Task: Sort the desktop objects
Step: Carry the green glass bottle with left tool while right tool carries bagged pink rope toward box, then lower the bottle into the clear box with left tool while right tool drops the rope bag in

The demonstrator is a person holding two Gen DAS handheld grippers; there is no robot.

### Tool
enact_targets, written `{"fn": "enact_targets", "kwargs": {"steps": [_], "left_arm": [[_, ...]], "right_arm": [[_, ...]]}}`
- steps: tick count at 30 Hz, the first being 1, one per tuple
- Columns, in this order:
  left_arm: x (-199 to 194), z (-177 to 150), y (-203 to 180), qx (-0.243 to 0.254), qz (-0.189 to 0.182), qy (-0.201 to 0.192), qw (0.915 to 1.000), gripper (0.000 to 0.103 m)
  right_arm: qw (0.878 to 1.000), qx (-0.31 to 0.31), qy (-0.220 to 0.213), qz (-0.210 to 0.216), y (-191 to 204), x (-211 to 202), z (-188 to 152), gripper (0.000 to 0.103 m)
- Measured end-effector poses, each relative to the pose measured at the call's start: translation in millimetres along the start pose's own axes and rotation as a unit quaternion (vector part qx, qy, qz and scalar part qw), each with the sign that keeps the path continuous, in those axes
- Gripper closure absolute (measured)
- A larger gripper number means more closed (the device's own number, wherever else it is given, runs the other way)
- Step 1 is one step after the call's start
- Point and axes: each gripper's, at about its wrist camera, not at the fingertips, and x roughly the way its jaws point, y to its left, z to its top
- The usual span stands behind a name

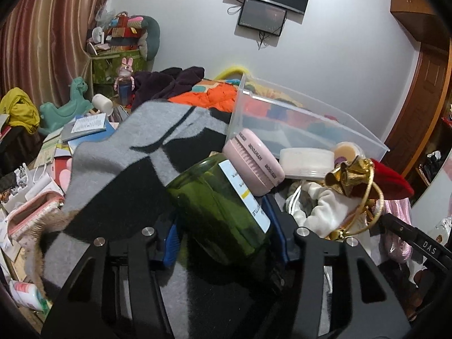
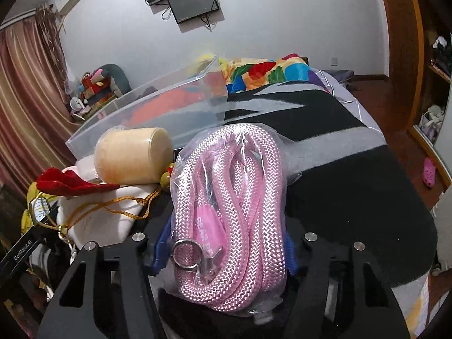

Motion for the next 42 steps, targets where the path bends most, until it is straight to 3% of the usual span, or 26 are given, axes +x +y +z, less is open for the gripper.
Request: {"fn": "enact_targets", "kwargs": {"steps": [16, 22, 25, 28, 36, 42], "left_arm": [[-34.8, 25.8, -12.3, 0.035, -0.026, -0.048, 0.9978, 0.051], [-32.0, 53.0, -23.7, 0.072, -0.048, -0.043, 0.9953, 0.051], [-26.3, 67.6, -27.9, 0.081, -0.055, -0.025, 0.9949, 0.051], [-20.9, 81.0, -31.1, 0.094, -0.055, -0.004, 0.9940, 0.051], [-24.6, 114.1, -38.5, 0.119, -0.057, -0.012, 0.9912, 0.051], [1.0, 141.6, -49.0, 0.133, -0.054, 0.002, 0.9896, 0.051]], "right_arm": [[0.997, -0.039, -0.062, 0.020, 20.8, -45.9, 25.9, 0.046], [0.995, -0.056, -0.078, 0.029, 27.7, -56.8, 46.5, 0.046], [0.994, -0.069, -0.087, 0.011, 30.5, -55.9, 55.9, 0.046], [0.994, -0.076, -0.078, 0.018, 32.8, -50.8, 65.4, 0.046], [0.995, -0.072, -0.055, 0.052, 35.1, -34.1, 104.5, 0.046], [0.992, -0.105, -0.053, 0.034, 50.8, -21.9, 125.0, 0.046]]}}
